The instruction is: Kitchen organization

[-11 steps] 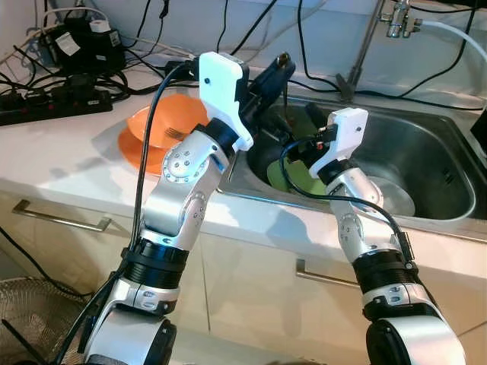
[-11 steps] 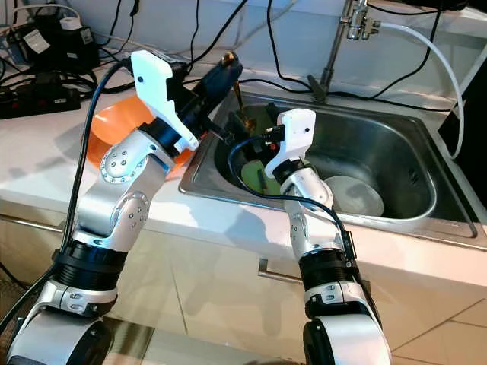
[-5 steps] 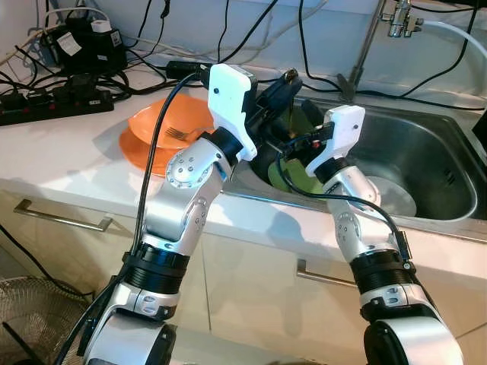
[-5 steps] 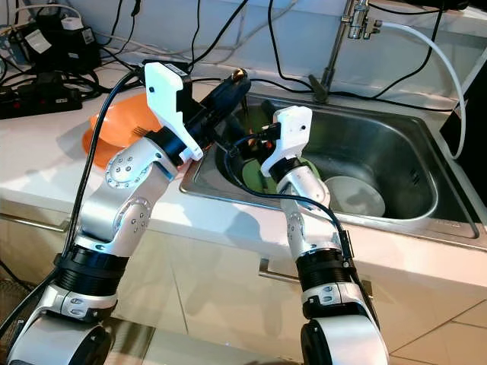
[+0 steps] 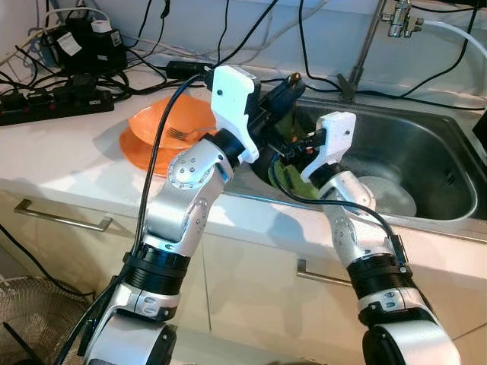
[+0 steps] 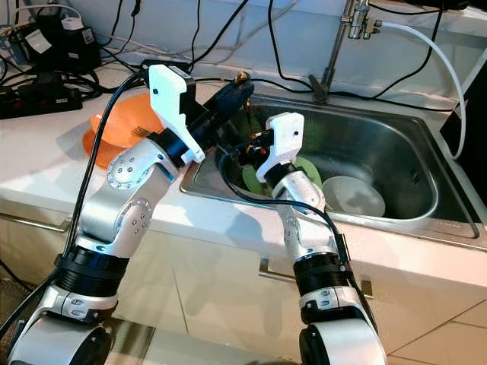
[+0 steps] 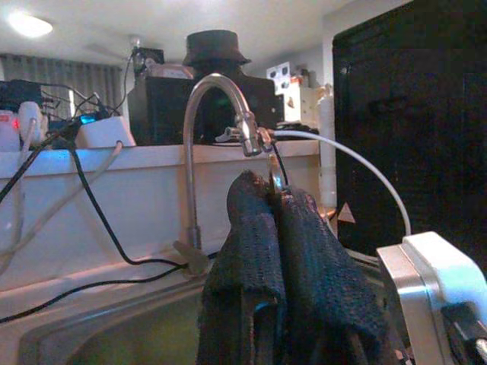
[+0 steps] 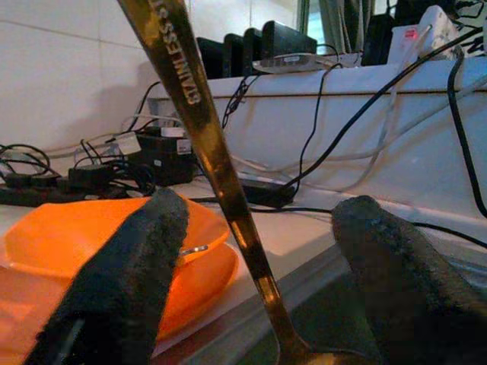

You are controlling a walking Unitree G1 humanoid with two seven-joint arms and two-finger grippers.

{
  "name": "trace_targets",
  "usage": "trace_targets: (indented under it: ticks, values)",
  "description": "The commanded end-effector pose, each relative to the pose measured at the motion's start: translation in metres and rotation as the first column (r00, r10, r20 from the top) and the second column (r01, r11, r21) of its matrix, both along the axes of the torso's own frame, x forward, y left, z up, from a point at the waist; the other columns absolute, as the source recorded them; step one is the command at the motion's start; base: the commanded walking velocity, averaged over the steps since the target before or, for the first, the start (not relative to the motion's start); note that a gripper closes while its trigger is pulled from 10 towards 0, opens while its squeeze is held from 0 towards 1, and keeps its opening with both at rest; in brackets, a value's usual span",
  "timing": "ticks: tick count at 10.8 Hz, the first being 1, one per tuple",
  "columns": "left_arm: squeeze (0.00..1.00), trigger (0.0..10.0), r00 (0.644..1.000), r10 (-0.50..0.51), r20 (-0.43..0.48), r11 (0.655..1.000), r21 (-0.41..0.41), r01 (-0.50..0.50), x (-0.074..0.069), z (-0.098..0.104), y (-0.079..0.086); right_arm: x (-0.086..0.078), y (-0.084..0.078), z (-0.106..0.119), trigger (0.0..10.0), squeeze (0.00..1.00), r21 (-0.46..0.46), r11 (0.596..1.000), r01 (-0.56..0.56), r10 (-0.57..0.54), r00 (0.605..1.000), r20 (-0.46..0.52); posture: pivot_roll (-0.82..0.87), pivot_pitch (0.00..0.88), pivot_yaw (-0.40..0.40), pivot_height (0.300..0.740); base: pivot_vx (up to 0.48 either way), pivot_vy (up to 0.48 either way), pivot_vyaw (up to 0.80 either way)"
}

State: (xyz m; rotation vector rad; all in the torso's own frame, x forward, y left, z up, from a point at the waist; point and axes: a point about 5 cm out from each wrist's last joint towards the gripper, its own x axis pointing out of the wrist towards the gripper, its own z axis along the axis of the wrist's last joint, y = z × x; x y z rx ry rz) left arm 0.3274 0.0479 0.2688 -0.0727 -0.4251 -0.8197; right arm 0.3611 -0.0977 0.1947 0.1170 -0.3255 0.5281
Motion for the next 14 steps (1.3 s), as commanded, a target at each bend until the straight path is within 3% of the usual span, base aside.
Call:
trace_targets:
  ticks: [1,14]
  values:
    - [0.00,10.0,1.000,-0.010,0.007,1.000,0.011,0.010,-0.0026,0.0010,-0.0020,-0.0015,0.0000,0.0048,0.0,0.00,-0.001,1.000,-0.004,0.004,1.000,0.021,0.22,0.000,-0.006,0.740,0.000,0.000,0.00]
    - [0.00,10.0,1.000,0.014,0.003,1.000,0.024,-0.014,0.0015,0.0021,0.0019,0.0014,-0.0028,0.0089,0.0,0.00,0.006,1.000,0.003,-0.003,1.000,0.022,0.22,0.000,-0.018,0.740,0.000,0.000,0.00]
